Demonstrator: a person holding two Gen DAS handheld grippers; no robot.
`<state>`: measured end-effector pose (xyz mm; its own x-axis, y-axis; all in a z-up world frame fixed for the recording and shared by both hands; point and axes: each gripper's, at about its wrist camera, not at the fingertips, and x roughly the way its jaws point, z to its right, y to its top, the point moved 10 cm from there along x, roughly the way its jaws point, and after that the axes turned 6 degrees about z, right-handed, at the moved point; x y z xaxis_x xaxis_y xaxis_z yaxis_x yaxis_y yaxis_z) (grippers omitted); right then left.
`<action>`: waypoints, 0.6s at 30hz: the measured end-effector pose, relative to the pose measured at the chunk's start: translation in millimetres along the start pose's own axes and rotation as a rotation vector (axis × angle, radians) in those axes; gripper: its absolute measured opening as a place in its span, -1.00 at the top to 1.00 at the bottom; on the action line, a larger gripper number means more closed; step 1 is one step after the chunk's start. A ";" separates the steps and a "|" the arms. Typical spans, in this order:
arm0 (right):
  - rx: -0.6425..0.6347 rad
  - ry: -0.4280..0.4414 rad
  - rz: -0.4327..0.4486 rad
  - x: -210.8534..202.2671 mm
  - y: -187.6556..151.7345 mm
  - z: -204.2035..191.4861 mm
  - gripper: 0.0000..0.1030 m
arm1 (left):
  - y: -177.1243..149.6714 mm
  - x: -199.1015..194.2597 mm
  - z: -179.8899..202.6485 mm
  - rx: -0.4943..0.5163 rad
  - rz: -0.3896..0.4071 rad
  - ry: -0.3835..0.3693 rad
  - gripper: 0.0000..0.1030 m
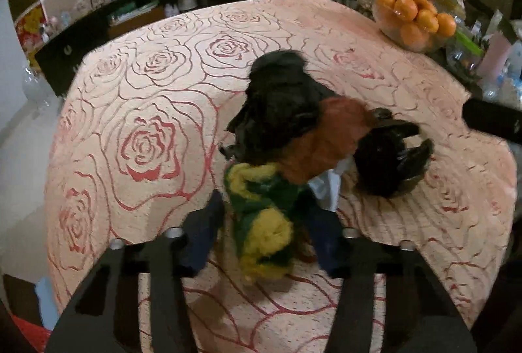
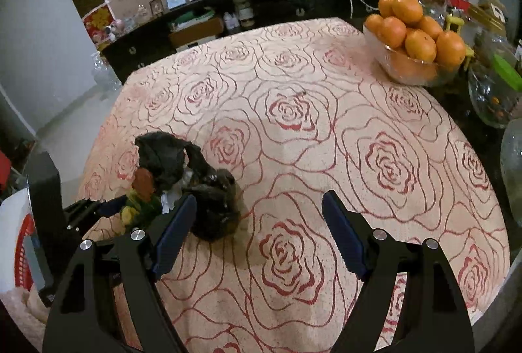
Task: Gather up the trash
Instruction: 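Grasp the green-yellow knitted item with the left gripper while the right gripper grasps the black plastic bag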
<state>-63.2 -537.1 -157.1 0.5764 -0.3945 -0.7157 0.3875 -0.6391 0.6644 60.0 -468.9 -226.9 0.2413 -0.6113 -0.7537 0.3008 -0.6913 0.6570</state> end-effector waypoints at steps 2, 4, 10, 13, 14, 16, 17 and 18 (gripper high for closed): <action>0.009 -0.002 -0.005 -1.9 -2.5 2.0 -0.49 | -2.2 -4.3 -2.1 -0.034 -0.002 -0.022 0.33; 0.010 -0.004 -0.005 -4.2 -5.3 2.1 -0.49 | -5.5 -8.7 -6.2 -0.053 0.000 -0.021 0.35; -0.028 0.023 0.005 0.7 -6.3 -9.3 -0.49 | -14.2 -41.4 -22.3 -0.086 0.021 0.025 0.36; -0.064 0.057 0.014 7.5 -5.6 -20.9 -0.49 | -13.6 -63.9 -29.9 -0.083 0.050 0.067 0.36; -0.074 0.065 0.019 9.8 -5.1 -24.1 -0.49 | -14.2 -74.7 -33.1 -0.086 0.065 0.085 0.36; -0.086 0.074 0.029 14.4 -4.2 -29.2 -0.49 | -16.7 -90.7 -39.0 -0.115 0.088 0.100 0.36; -0.095 0.075 0.036 18.1 -3.4 -31.6 -0.49 | -17.4 -96.5 -41.5 -0.127 0.096 0.107 0.36; -0.105 0.073 0.041 21.1 -2.5 -33.4 -0.49 | -18.8 -103.7 -44.1 -0.141 0.106 0.119 0.36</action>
<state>-27.9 -521.8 -166.6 0.6426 -0.3675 -0.6723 0.4335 -0.5491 0.7145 70.0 -375.6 -161.8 0.3828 -0.6224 -0.6827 0.3917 -0.5599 0.7301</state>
